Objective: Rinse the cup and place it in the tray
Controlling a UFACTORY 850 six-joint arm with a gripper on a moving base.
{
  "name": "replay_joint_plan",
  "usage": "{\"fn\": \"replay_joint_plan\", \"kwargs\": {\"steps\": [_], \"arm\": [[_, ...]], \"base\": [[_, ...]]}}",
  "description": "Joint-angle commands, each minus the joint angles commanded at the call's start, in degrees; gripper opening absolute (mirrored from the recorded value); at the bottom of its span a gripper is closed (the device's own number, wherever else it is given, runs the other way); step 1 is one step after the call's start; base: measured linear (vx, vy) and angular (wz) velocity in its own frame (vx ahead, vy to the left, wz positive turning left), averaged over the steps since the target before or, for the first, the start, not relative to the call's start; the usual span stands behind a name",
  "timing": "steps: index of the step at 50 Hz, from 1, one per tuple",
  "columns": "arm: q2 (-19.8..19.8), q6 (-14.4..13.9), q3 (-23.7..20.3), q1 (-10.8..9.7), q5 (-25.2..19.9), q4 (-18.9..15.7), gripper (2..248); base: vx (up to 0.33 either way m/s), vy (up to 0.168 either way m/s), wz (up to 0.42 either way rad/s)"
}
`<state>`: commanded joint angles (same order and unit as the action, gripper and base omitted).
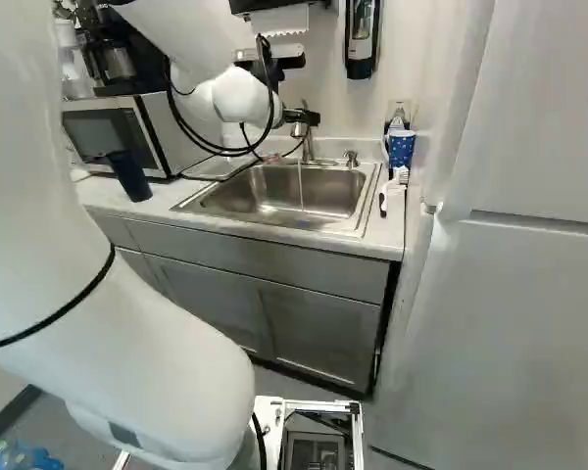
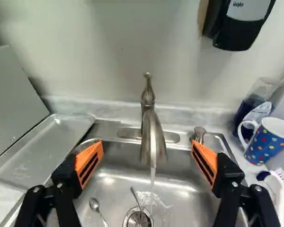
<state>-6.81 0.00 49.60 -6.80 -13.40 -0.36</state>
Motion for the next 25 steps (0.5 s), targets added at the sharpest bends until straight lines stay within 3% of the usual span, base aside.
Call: {"fn": "replay_joint_plan", "kwargs": {"steps": [25], "arm": [[-5.8,0.0,-5.3,-0.8,15.0,-1.1,247]], "base": [[0.000,0.000,0.000]]}}
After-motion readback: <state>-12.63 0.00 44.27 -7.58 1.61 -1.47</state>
